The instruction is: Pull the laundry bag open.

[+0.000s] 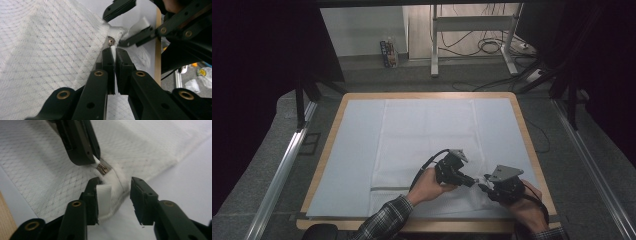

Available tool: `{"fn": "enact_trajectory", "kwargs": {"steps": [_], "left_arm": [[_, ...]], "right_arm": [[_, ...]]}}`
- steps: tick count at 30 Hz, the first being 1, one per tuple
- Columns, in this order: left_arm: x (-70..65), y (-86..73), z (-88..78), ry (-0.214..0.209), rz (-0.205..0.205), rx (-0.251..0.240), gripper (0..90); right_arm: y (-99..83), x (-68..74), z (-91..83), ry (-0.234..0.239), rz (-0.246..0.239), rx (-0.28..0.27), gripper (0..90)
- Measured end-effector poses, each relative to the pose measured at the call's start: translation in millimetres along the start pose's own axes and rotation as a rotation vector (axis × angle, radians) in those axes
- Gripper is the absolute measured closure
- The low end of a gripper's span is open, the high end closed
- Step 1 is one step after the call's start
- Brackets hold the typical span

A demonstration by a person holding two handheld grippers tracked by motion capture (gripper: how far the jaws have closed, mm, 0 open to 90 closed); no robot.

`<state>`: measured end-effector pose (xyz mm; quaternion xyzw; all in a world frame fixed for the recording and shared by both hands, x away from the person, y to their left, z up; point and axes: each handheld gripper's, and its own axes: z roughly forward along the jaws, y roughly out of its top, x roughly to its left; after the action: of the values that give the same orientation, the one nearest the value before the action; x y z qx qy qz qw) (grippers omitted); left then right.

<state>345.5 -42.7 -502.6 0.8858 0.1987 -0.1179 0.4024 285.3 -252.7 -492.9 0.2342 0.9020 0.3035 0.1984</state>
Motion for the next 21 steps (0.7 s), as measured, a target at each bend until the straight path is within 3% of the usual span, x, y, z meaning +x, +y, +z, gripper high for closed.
{"fn": "enact_trajectory", "kwargs": {"steps": [4, 7, 10, 14, 18, 21], "left_arm": [[0.5, 0.1, -2.0, -0.001, -0.002, -0.013, 87.3], [1.2, 0.0, -2.2, -0.013, -0.015, -0.016, 87.2], [1.5, -0.4, -2.3, -0.022, -0.018, -0.028, 87.2], [-1.0, -0.8, -2.8, 0.002, 0.005, -0.014, 87.3], [-1.7, -1.8, -4.9, 0.003, 0.002, 0.005, 87.4], [-2.9, -3.5, -7.6, 0.043, 0.018, 0.021, 87.4]], "right_arm": [[6.2, -2.7, 8.7, 0.023, -0.062, 0.010, 56.9], [7.5, -2.3, 12.3, 0.041, -0.077, 0.019, 69.2], [7.2, -0.9, 11.5, 0.040, -0.077, 0.025, 80.3], [7.1, -0.3, 11.2, 0.040, -0.064, 0.036, 83.1], [6.1, 1.2, 11.1, 0.047, -0.059, 0.041, 83.9], [5.1, 1.0, 10.9, 0.039, -0.051, 0.048, 84.5]]}}
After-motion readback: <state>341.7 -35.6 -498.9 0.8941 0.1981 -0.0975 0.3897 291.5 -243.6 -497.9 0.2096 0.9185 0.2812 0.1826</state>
